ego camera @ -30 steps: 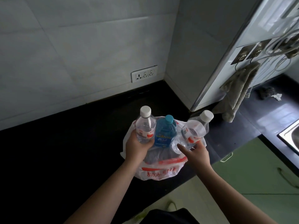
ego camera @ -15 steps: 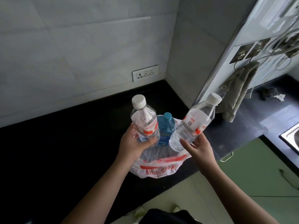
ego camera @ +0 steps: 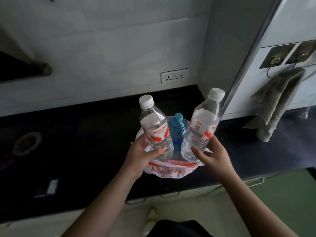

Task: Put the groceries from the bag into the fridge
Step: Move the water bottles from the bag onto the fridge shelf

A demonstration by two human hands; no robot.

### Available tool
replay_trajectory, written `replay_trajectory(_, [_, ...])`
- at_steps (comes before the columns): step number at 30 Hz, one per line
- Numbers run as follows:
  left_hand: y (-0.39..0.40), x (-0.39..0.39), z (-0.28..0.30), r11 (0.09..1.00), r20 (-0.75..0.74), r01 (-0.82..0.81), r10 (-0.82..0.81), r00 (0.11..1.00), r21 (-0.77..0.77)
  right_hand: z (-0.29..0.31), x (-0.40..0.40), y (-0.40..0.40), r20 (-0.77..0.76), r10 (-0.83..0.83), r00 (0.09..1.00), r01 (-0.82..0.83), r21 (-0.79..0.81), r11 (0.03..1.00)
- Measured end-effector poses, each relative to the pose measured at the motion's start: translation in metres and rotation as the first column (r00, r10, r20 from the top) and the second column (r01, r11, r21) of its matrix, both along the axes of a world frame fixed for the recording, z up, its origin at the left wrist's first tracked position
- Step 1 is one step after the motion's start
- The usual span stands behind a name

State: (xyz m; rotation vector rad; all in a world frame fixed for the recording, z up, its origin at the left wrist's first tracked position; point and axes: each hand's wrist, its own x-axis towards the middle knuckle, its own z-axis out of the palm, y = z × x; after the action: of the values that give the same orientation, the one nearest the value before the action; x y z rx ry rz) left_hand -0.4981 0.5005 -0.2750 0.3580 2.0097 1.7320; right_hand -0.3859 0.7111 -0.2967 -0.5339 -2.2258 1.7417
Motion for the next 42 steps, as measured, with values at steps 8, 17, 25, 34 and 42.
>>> replay_trajectory(8, [-0.034,0.047,0.016,0.983,0.039,-0.176,0.174,0.984,0.046,0.013,-0.003,-0.01,-0.021,0.245,0.969,-0.245,-0.002,0.969])
replay_trajectory(17, [-0.11,0.09,0.032,0.912,-0.009,-0.403,0.404,0.915,0.073,0.027,-0.02,-0.076,0.002,0.523,0.852,-0.522,0.083,0.849])
replay_trajectory(25, [-0.211,0.148,0.053,0.806,-0.039,-0.591,0.592,0.805,0.042,0.042,-0.015,-0.169,-0.013,0.72,0.694,-0.717,0.073,0.693])
replay_trajectory(34, [-0.322,0.267,0.067,0.658,-0.098,-0.753,0.748,0.656,-0.016,0.056,0.038,-0.305,-0.008,0.891,0.454,-0.888,0.077,0.453])
replay_trajectory(42, [-0.405,0.384,0.074,0.486,-0.119,-0.874,0.868,0.482,-0.003,0.07,0.116,-0.431,0.006,0.964,0.266,-0.94,0.224,0.258])
